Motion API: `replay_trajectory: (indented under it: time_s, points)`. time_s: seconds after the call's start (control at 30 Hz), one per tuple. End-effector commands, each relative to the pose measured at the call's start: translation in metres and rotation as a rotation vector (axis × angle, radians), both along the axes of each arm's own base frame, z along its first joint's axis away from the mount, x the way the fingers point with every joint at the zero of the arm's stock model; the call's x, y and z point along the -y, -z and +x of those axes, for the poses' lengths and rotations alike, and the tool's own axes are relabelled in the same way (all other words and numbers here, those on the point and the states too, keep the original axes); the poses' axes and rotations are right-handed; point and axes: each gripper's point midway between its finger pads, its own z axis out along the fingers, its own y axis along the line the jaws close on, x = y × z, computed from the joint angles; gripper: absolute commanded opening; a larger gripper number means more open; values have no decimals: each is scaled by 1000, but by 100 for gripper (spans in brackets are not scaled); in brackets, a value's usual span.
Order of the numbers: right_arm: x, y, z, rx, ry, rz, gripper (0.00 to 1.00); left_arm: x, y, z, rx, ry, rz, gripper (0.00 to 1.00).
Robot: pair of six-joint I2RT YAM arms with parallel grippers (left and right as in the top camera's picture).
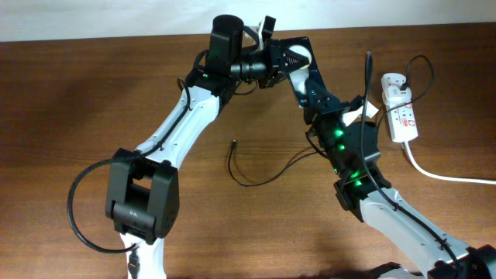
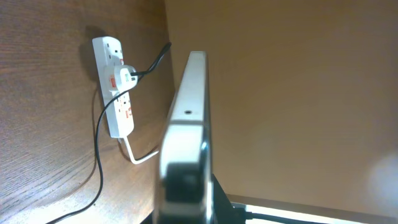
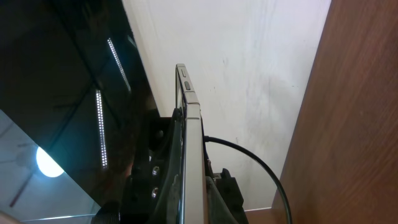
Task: Plug charger to phone and switch on socket
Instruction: 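Hold the phone with the left gripper and lower the right gripper to the cable end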
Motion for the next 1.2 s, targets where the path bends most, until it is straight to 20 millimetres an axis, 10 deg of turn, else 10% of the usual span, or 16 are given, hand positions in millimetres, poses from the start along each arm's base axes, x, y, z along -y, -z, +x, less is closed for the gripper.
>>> replay_trajectory:
  time_s: [0.0, 0.13, 0.27, 0.5, 0.9, 0.97, 1.17]
  points:
    - [-39, 14, -12, -25, -179, -47, 7, 13, -14, -12, 20, 43, -26, 0]
    - [-39, 14, -12, -26, -179, -47, 24, 13, -14, -12, 20, 43, -26, 0]
    - [-39, 14, -12, -26, -179, -48, 74, 13, -14, -13, 20, 46, -27, 0]
    - [-41, 46, -17, -152, -197, -85, 100, -17, -4, 0, 47, 41, 6, 0]
    - [-78, 132, -92, -140, -757, -692, 99, -180, 80, 14, -40, -54, 284, 0]
    - [-78, 137, -97, -100, -800, -767, 72, -201, 84, 15, -47, -75, 294, 0]
    - [-73, 133, -96, -170, -826, -827, 66, -263, 64, 25, -24, -149, 170, 0]
